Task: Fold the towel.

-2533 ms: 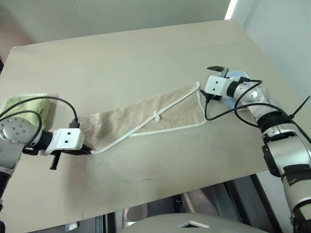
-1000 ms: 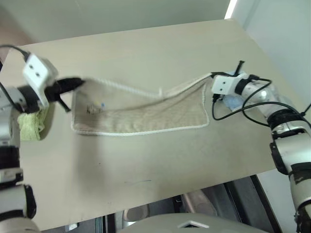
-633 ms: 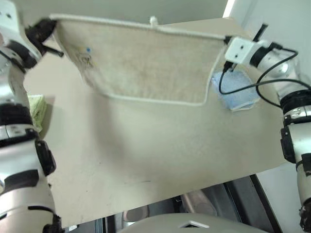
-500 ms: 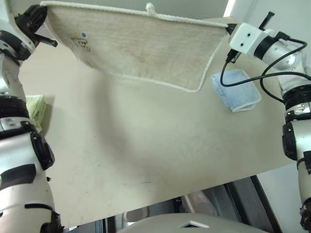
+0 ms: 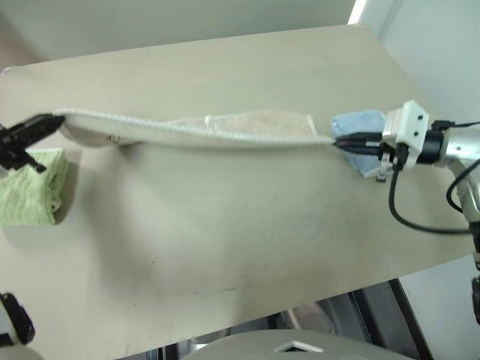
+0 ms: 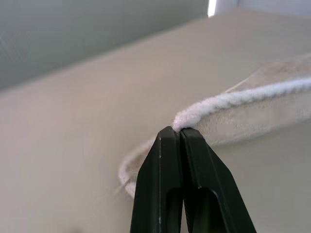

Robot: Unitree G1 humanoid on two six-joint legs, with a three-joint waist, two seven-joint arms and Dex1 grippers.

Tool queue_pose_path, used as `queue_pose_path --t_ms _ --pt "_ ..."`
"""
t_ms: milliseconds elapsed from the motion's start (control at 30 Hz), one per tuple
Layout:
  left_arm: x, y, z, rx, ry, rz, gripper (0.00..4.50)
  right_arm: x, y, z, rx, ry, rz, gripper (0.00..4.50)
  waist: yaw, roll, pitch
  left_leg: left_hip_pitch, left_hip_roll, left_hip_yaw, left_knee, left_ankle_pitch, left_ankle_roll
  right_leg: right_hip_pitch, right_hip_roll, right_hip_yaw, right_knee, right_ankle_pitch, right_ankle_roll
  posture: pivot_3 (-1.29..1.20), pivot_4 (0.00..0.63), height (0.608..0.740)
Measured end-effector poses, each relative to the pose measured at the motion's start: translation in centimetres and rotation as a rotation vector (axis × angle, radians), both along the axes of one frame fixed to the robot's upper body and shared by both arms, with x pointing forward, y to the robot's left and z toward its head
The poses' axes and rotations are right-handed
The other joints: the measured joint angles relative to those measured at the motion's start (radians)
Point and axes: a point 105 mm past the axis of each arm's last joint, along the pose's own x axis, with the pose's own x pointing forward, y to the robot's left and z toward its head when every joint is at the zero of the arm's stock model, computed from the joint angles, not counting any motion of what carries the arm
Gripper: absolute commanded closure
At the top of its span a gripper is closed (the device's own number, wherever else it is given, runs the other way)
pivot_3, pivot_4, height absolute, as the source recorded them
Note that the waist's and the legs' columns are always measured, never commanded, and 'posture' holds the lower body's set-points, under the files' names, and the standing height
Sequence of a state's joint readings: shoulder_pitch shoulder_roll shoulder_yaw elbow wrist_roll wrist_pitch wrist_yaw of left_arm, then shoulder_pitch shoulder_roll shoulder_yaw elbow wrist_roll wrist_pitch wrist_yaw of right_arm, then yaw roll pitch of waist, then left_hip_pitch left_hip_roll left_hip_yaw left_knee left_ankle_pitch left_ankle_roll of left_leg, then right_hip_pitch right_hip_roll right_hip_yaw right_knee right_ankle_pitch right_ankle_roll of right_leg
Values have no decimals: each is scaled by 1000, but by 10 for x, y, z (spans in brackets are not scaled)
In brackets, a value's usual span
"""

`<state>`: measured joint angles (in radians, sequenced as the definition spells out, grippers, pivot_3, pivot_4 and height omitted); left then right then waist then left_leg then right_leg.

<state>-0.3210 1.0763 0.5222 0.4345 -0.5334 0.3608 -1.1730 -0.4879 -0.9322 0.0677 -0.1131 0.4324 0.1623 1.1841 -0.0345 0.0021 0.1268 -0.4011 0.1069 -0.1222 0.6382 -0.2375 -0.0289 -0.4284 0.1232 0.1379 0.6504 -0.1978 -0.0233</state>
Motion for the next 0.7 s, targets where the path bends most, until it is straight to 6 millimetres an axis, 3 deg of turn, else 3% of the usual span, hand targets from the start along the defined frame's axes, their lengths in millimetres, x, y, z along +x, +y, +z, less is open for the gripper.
queue_pose_path --t_ms 167,400,600,700 --pt "-17 -9 -20 36 95 -45 4500 -24 12 -15 -1 130 59 4442 3 -1 0 6 -2 -1 10 -9 6 9 -1 0 1 1 -3 0 150 740" --pt "-33 -15 -41 73 211 -77 4500 -34 12 -27 -15 212 75 4442 7 -4 1 22 -7 -9 10 -9 4 24 -1 0 1 3 -3 0 150 740" --pt "-13 1 -31 167 134 41 4500 -12 4 -26 -14 174 -2 4442 10 -5 1 21 -6 -11 10 -10 3 21 -1 0 1 6 -9 0 150 740" --pt "14 14 -23 238 74 144 4500 16 2 -23 -7 114 -73 4442 12 -6 0 19 -6 -11 9 -11 2 16 -1 -1 3 11 -16 0 150 740"
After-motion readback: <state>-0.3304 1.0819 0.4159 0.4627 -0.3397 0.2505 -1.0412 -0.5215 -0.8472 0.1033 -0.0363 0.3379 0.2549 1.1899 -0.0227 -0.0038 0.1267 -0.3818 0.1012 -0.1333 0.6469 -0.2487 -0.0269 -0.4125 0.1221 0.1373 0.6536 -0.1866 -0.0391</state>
